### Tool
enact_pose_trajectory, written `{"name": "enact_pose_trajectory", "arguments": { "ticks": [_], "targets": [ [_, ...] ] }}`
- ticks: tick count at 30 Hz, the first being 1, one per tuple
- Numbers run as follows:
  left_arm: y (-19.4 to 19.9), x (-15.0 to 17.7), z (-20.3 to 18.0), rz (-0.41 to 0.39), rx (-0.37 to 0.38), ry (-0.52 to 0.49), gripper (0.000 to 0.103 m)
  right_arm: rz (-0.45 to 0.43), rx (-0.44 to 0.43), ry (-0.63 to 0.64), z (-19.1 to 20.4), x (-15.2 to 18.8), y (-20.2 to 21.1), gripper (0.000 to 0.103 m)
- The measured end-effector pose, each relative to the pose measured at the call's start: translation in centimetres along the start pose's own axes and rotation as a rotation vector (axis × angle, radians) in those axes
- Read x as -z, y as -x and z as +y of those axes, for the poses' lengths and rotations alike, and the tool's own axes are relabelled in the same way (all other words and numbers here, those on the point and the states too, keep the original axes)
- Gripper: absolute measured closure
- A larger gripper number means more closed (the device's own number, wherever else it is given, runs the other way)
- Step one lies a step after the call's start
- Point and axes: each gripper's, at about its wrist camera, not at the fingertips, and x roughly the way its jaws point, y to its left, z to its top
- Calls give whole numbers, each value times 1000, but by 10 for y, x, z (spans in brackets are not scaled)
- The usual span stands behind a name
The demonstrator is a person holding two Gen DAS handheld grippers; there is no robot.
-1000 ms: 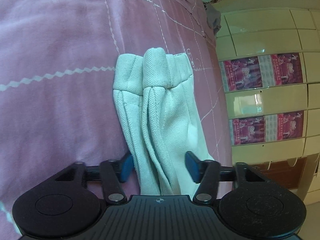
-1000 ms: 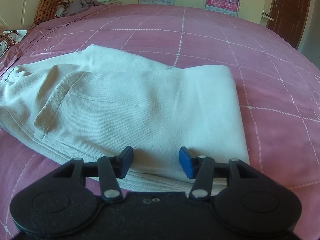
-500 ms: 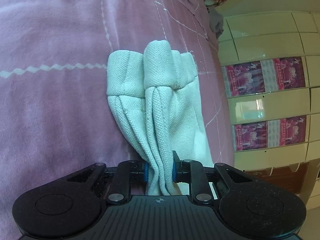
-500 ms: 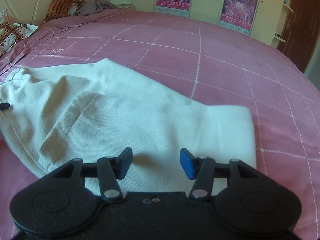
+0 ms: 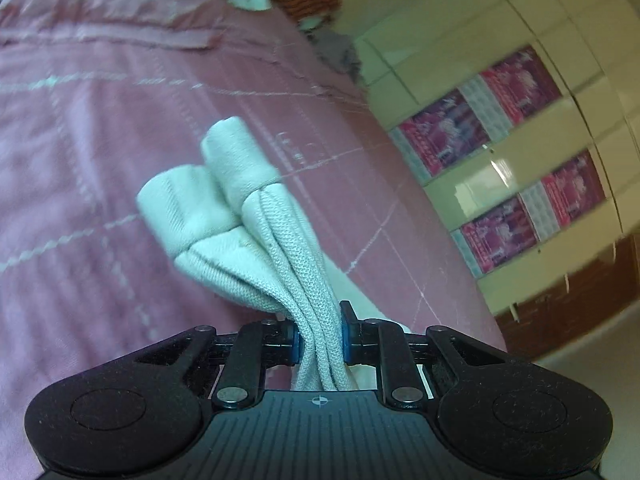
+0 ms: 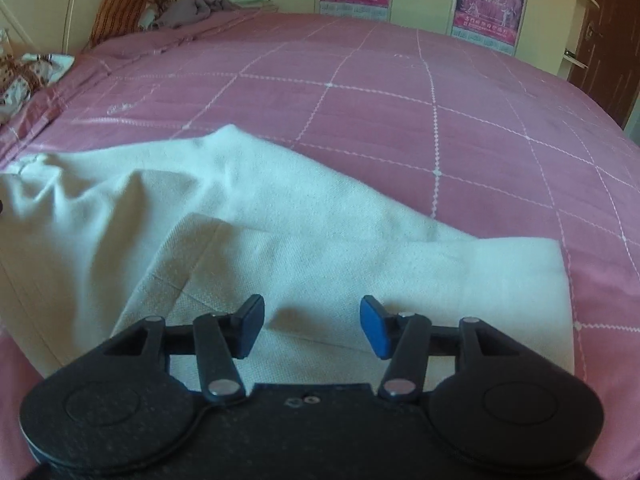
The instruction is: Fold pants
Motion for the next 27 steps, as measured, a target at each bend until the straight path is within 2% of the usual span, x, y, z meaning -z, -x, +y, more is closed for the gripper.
{"name": "enact_pose_trajectory", "arguments": {
  "ticks": [1, 2, 4, 7, 9, 12, 14, 15, 16, 18, 19, 21, 27],
  "targets": [
    [1, -1, -16, 1, 17, -68, 85, 0, -10, 7, 1, 6, 3, 49],
    [0, -1, -31, 8, 36, -127, 85, 46, -12, 42, 5, 13, -3, 47],
    [-1, 4, -63, 19, 67, -248, 85, 36, -18, 77, 7, 21, -4, 47],
    [2, 24, -109, 56, 141, -445, 85, 62, -66, -39, -7, 11, 2, 48],
    [2, 50, -140, 111, 200, -598, 85, 19, -83, -112, -21, 11, 17, 48],
    [-5, 107, -181, 281, 264, -858, 85, -7, -84, -178, -49, 23, 35, 46],
    [-13, 148, -195, 407, 238, -1009, 84, -5, -57, -205, -69, 35, 43, 45],
    [-13, 164, -199, 434, 208, -1072, 84, -4, -44, -226, -80, 43, 47, 45],
    [-9, 178, -203, 434, 177, -1135, 84, -1, -34, -252, -91, 50, 51, 45],
    [4, 191, -209, 385, 135, -1234, 81, 4, -21, -307, -111, 62, 58, 45],
    [12, 193, -214, 367, 128, -1262, 80, -5, -31, -339, -121, 68, 64, 45],
    [25, 188, -223, 364, 131, -1234, 79, -22, -49, -361, -132, 74, 71, 45],
    [49, 143, -217, 381, 133, -923, 78, -71, -114, -425, -150, 75, 85, 45]
  ]
}}
